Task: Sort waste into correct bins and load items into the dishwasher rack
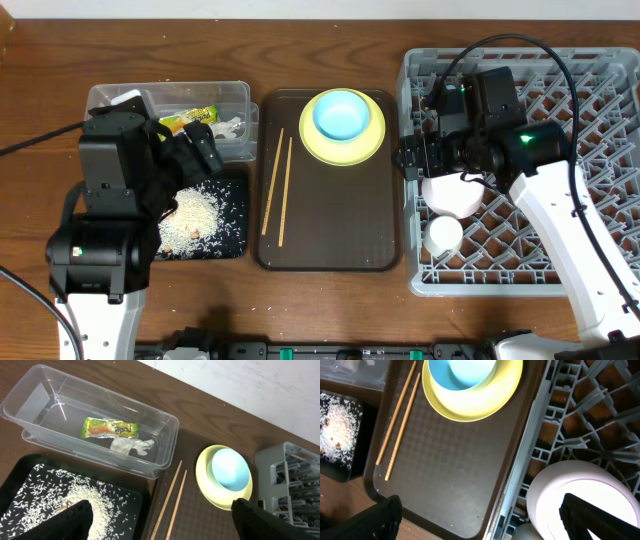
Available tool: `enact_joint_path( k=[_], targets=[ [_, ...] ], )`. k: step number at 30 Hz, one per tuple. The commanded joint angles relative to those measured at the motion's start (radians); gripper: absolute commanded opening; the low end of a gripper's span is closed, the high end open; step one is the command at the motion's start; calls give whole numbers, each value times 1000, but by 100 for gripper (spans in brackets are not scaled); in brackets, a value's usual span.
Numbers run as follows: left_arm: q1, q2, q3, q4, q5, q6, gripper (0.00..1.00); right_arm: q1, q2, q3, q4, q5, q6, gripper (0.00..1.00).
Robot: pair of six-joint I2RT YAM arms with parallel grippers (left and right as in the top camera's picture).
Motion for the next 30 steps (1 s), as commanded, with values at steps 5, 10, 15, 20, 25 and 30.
enact_joint_path(
  k=[5, 10, 15, 20, 25, 30],
  targets=[
    [4, 0, 14, 0, -2, 9, 91, 18, -8, 12, 1, -11, 4, 99],
    [4, 0, 14, 0, -2, 9, 91, 18, -8, 12, 10, -11, 4, 99],
    [4, 0, 14, 0, -2, 9, 91, 18, -8, 12, 86, -11, 4, 99],
    [4, 0, 14, 0, -2, 9, 91, 18, -7, 11, 156, -11, -7, 99],
    [4, 0, 14, 0, -2, 9, 91, 18, -6, 11, 262, -44, 58, 99],
    [4, 0, 14, 0, -2, 9, 91, 18, -4, 11, 266, -198, 197, 99]
  ],
)
